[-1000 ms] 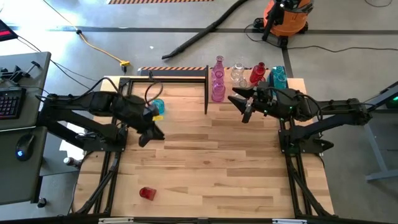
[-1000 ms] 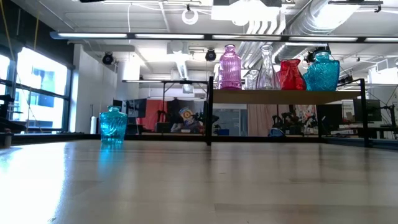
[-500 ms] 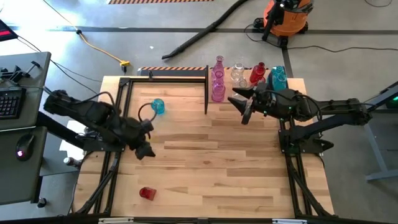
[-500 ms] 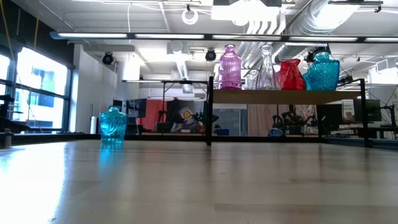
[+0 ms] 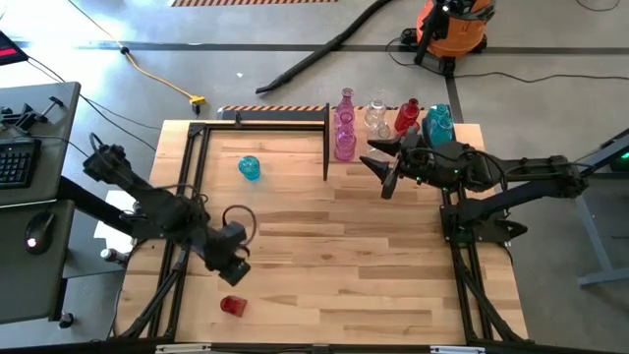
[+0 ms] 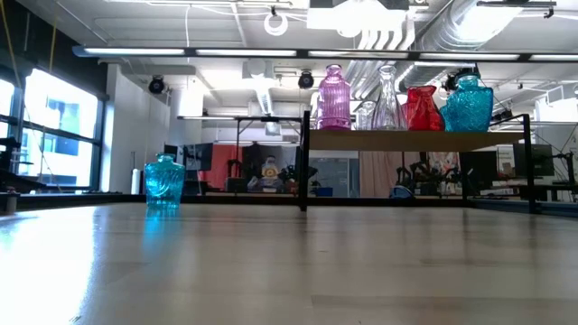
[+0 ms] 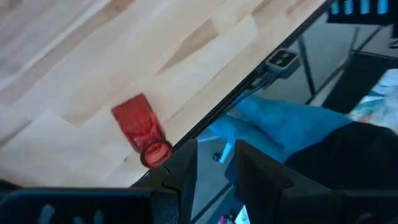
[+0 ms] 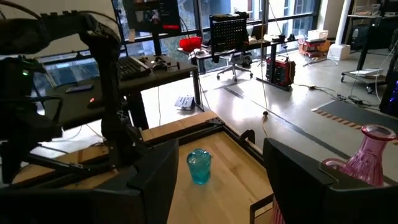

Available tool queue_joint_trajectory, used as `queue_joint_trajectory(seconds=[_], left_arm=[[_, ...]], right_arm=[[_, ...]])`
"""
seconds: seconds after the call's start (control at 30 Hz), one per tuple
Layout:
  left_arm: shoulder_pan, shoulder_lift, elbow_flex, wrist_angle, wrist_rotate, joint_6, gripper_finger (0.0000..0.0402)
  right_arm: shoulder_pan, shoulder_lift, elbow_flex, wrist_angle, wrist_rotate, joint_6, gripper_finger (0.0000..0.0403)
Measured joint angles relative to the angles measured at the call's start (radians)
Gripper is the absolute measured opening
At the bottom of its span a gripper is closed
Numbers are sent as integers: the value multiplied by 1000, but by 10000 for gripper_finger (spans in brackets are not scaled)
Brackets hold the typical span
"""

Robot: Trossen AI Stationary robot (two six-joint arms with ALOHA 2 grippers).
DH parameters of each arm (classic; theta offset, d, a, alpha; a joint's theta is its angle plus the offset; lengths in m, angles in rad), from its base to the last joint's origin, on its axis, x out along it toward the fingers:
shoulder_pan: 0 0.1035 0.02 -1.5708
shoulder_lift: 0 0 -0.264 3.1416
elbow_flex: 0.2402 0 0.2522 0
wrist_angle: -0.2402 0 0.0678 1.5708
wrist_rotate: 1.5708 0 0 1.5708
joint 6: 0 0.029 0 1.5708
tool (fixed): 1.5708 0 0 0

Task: Sort vases onto shelf
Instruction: Put the red vase on the shelf aligned with the other red vase

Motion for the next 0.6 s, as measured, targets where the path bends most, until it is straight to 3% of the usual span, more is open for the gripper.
queue_joint_trajectory(seconds=[0.6], left_arm=[[-130, 170, 0, -8, -1, -191, 99]], right_arm=[[0, 0, 0, -94, -27, -19, 218]])
